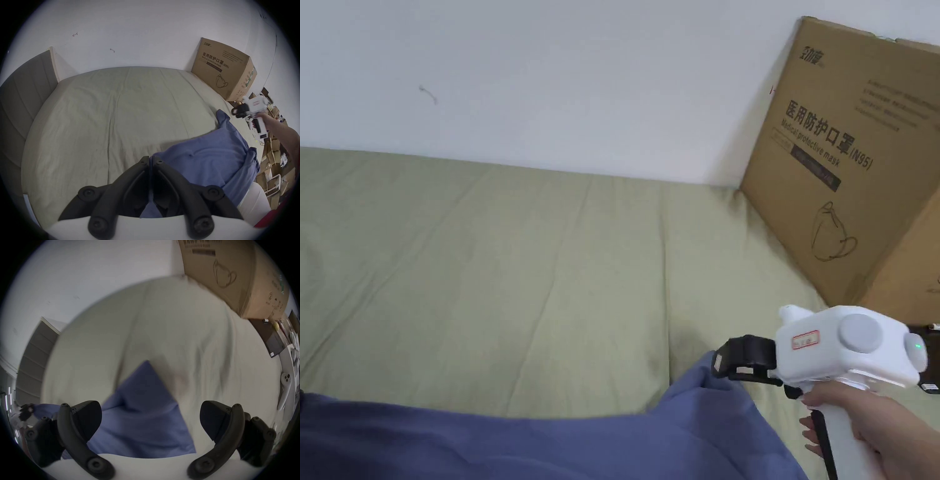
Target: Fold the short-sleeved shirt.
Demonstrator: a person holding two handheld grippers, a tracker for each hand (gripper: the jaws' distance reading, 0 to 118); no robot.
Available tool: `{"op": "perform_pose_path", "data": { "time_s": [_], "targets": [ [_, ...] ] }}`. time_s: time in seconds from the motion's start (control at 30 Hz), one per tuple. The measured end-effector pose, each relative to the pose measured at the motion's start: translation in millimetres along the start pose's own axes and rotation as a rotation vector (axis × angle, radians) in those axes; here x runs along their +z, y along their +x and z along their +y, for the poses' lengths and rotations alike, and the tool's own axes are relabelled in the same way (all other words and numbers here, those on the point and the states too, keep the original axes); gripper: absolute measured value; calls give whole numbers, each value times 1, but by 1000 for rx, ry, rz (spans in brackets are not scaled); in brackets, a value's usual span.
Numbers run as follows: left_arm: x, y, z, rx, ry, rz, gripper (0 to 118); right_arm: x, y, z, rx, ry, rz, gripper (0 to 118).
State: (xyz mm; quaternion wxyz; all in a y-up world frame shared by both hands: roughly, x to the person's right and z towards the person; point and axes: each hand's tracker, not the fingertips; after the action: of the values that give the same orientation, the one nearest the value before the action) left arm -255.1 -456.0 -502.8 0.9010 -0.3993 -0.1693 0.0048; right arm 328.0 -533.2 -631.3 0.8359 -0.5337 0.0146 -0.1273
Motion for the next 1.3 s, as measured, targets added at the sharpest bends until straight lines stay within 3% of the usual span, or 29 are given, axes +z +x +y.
{"op": "perform_pose_path", "data": {
  "time_s": [0.13, 0.17, 0.23, 0.3, 0.37, 0.4, 0.57, 0.7, 0.9, 1.03, 1.1, 1.3],
  "targets": [
    [-4, -2, 0, 6, -12, -6, 1, -49, 15, -4, -6, -253, -170, 117],
    [-5, -2, -1, 5, -19, -2, 1, -51, 16, -8, -3, -274, -195, 110],
    [-9, -6, -2, 2, -32, 1, 1, -33, 6, -11, 53, -160, -157, 100],
    [-10, -8, -5, 3, -40, 13, 1, -22, 0, -15, 71, -164, -135, 66],
    [-9, -9, -8, 18, -42, 22, 1, -13, -3, -19, 82, -163, -70, 7],
    [-8, -10, -10, 43, -41, 14, 2, -7, -6, -25, 54, -175, 6, 3],
    [3, -14, -12, 102, -9, 28, 1, 33, -9, -33, 25, 30, -4, 3],
    [14, -35, 0, 292, 120, -22, 1, 71, -5, -26, 1, 154, -16, 3],
    [20, -25, 24, 122, 164, 31, 1, 120, -10, -26, -59, 364, 6, 3],
    [32, -17, 23, 159, 178, -3, 1, 142, -7, -44, -75, 376, 25, 3],
    [38, -10, 11, 104, 157, 4, 2, 153, -9, -69, -55, 371, 20, 3],
    [56, 4, -82, 98, 20, -20, 1, 167, 15, -191, -58, 226, 31, 3]
  ]
}}
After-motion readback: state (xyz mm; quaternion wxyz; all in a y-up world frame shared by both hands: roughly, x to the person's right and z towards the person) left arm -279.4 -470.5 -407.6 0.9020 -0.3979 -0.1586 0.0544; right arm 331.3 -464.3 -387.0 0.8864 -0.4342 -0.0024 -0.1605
